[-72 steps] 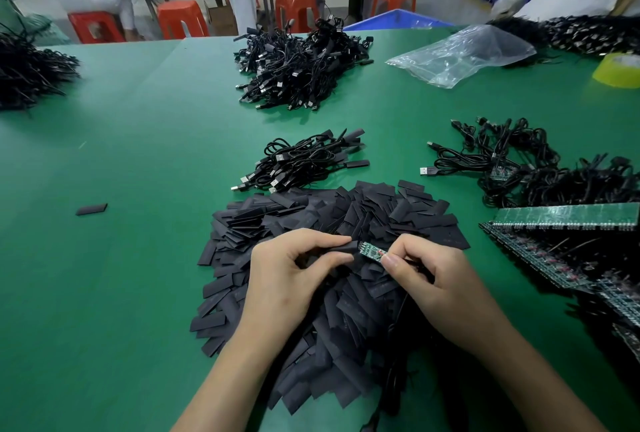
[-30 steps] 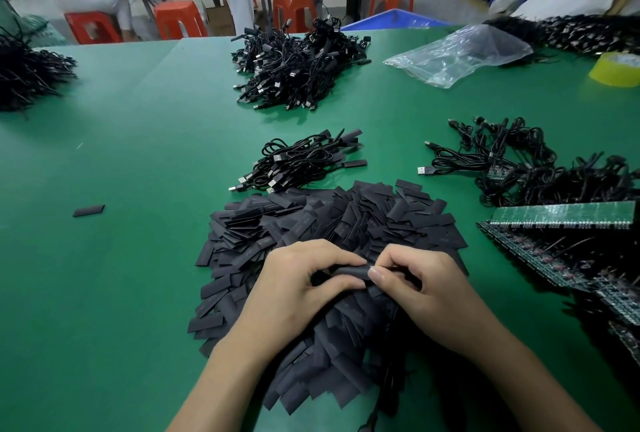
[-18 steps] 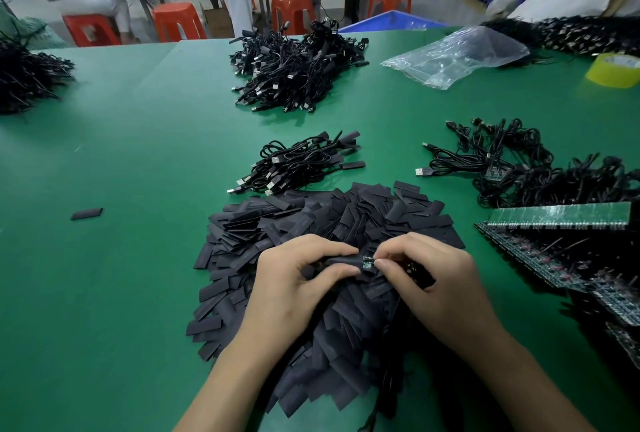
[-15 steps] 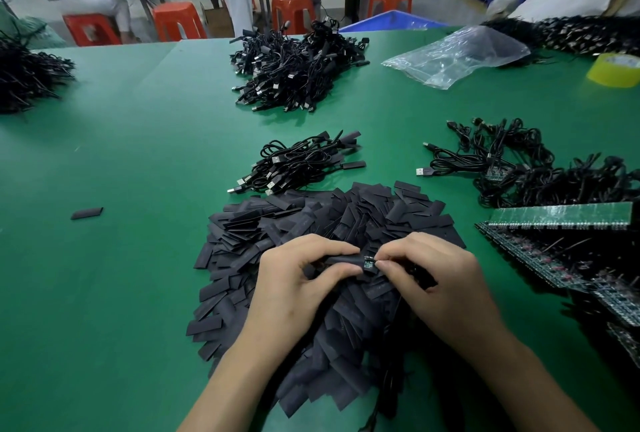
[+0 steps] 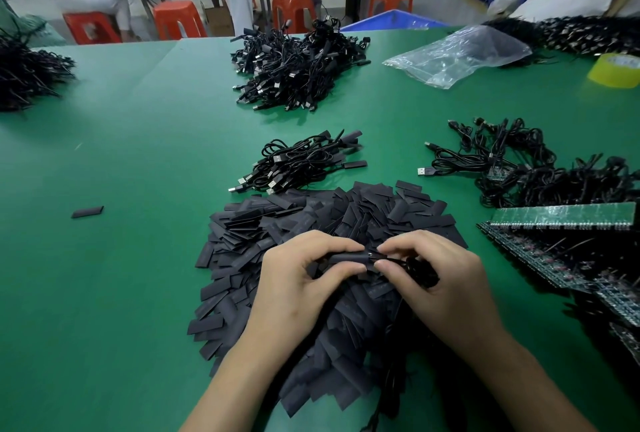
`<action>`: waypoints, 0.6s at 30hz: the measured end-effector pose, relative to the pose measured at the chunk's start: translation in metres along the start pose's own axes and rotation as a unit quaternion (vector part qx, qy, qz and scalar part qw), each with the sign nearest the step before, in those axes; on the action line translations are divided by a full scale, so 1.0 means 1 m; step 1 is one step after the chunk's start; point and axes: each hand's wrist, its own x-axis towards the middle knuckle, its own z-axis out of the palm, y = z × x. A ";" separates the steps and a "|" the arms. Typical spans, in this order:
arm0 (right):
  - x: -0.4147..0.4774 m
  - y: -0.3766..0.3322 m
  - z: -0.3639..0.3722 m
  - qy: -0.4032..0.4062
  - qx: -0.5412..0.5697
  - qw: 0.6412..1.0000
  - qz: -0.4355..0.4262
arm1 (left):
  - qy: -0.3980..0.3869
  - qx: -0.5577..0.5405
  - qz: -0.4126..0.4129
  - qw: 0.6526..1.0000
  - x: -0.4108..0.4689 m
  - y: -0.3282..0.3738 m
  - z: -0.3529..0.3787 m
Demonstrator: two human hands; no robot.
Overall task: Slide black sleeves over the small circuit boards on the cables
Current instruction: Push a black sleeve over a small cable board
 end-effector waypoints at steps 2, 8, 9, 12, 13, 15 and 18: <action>-0.001 -0.002 0.001 0.005 -0.004 1.000 0.003 | 0.007 -0.003 0.006 1.000 0.000 0.000 0.001; -0.001 -0.006 0.001 0.060 -0.017 0.998 0.025 | 0.101 0.001 -0.010 0.995 -0.002 0.003 0.004; 0.000 -0.006 0.001 0.069 -0.018 0.997 0.029 | 0.119 -0.006 -0.017 0.993 -0.003 0.004 0.004; -0.001 -0.007 0.002 0.078 -0.022 0.996 0.029 | 0.145 0.000 -0.017 0.989 -0.005 0.005 0.006; -0.001 -0.007 0.002 0.078 -0.025 0.996 0.026 | 0.148 0.006 -0.015 0.989 -0.006 0.005 0.007; -0.002 -0.006 0.003 0.078 -0.030 0.996 0.022 | 0.153 0.014 -0.012 0.988 -0.007 0.005 0.009; -0.003 -0.006 0.003 0.077 -0.034 0.996 0.016 | 0.154 0.018 -0.010 0.988 -0.008 0.005 0.011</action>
